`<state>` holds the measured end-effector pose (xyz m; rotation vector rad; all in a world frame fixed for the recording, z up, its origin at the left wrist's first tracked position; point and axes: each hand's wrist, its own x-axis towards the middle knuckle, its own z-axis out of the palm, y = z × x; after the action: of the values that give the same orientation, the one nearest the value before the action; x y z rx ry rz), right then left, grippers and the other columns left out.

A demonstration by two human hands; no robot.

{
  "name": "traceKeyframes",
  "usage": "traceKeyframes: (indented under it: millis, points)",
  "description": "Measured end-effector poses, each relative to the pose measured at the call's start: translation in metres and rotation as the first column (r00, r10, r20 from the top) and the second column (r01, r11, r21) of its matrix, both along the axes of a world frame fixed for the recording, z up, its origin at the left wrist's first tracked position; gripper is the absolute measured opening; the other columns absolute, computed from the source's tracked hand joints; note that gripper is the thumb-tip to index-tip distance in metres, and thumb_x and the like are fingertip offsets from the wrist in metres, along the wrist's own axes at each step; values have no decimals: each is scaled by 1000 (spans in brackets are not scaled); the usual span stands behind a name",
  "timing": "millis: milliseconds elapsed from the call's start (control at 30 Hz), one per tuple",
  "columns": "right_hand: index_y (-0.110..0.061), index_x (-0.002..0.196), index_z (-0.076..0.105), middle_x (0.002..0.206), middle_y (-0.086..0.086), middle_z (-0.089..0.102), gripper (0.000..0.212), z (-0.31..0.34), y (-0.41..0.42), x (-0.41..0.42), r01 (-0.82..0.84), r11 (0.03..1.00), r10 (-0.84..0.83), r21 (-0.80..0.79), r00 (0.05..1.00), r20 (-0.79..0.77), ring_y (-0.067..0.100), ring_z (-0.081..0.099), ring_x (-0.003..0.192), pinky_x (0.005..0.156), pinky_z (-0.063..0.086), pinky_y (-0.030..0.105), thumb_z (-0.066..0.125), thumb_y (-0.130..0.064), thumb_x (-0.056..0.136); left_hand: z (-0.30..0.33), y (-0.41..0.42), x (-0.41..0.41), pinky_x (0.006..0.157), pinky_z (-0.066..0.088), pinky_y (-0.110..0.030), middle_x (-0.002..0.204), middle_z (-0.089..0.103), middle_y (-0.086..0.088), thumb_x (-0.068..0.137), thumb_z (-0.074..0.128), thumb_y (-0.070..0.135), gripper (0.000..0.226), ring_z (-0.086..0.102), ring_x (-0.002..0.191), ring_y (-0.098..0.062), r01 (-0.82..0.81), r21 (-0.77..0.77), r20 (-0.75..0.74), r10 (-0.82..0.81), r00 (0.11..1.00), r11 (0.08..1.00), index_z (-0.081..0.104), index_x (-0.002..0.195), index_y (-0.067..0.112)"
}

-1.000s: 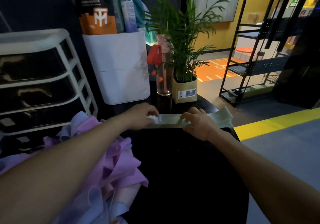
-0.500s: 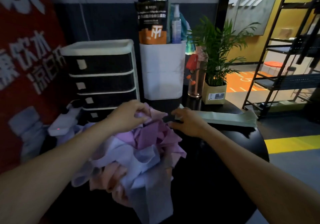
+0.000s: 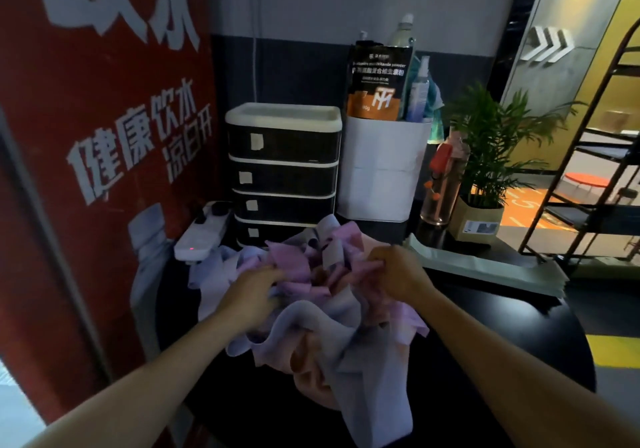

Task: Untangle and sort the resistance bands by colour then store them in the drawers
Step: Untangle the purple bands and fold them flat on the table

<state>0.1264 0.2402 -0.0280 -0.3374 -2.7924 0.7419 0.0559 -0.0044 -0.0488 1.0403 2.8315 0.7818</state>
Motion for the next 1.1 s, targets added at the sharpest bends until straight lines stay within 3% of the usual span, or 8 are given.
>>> traceKeyframes:
  millis: [100, 400, 567, 633, 767, 867, 1000, 1100]
  points:
    - [-3, 74, 69, 68, 7, 61, 7, 35, -4, -7, 32, 998, -23, 50, 985, -173, 19, 54, 67, 51, 33, 19, 63, 1, 74, 12, -8, -13, 55, 33, -9, 76, 50, 6, 84, 54, 1, 30, 53, 79, -17, -88, 140, 1, 89, 996, 986, 48, 71, 27]
    - [-16, 64, 61, 68, 1, 61, 16, 98, -36, -34, -36, 994, -5, -101, 926, -377, 10, 54, 67, 60, 40, 16, 69, -7, 74, 58, -37, -37, 57, 34, -21, 85, 59, -6, 92, 54, 13, 5, 51, 73, -15, -188, 405, 38, 189, 981, 895, 58, 89, 11]
    - [-16, 91, 67, 76, -3, 54, 11, 67, -68, -48, -190, 980, 178, -62, 971, -161, 14, 49, 77, 68, 38, 20, 69, -12, 80, 39, -51, -35, 74, 46, -22, 92, 66, -1, 90, 55, 6, 15, 62, 87, -12, -171, 362, 133, 131, 982, 916, 65, 93, 17]
    - [-11, 120, 60, 95, 1, 60, 44, 55, -67, -50, -260, 959, 259, -116, 966, -29, 15, 54, 91, 87, 45, 28, 73, -21, 79, 30, -54, -33, 77, 46, -12, 96, 66, 5, 88, 57, 4, 19, 60, 85, 4, -142, 344, 184, 82, 979, 928, 65, 98, 18]
    - [-20, 130, 48, 123, 13, 52, 73, 36, -39, -54, 14, 996, -17, -94, 999, -30, 33, 47, 119, 102, 40, 41, 70, -53, 69, 13, -58, -36, 95, 49, -38, 118, 60, -6, 77, 70, 33, 48, 58, 106, -15, -152, 249, 209, 100, 973, 957, 60, 120, 15]
    - [-21, 136, 37, 133, 17, 34, 82, 22, -16, -44, 257, 964, -254, -68, 965, 59, 40, 34, 127, 104, 33, 42, 75, -50, 69, 7, -52, -34, 91, 46, -30, 114, 55, -3, 70, 70, 41, 49, 53, 107, -16, -207, 257, 173, 166, 971, 944, 64, 111, 15]
    - [-17, 141, 29, 135, 21, 40, 124, -7, 3, -38, 224, 958, -198, -179, 968, 154, 37, 44, 122, 100, 40, 40, 81, -66, 39, -2, -45, -37, 83, 50, -30, 111, 61, -10, 61, 71, 39, 46, 62, 96, -20, -247, 263, 221, 191, 956, 932, 65, 99, 14]
    - [-12, 135, 38, 121, 12, 53, 81, -20, -2, -40, 123, 967, -89, -223, 984, 156, 25, 54, 107, 92, 45, 33, 79, -32, 69, -7, -46, -40, 97, 44, -28, 135, 42, -11, 69, 78, 32, 61, 55, 113, -22, -323, 227, 281, 256, 925, 919, 55, 123, 17]
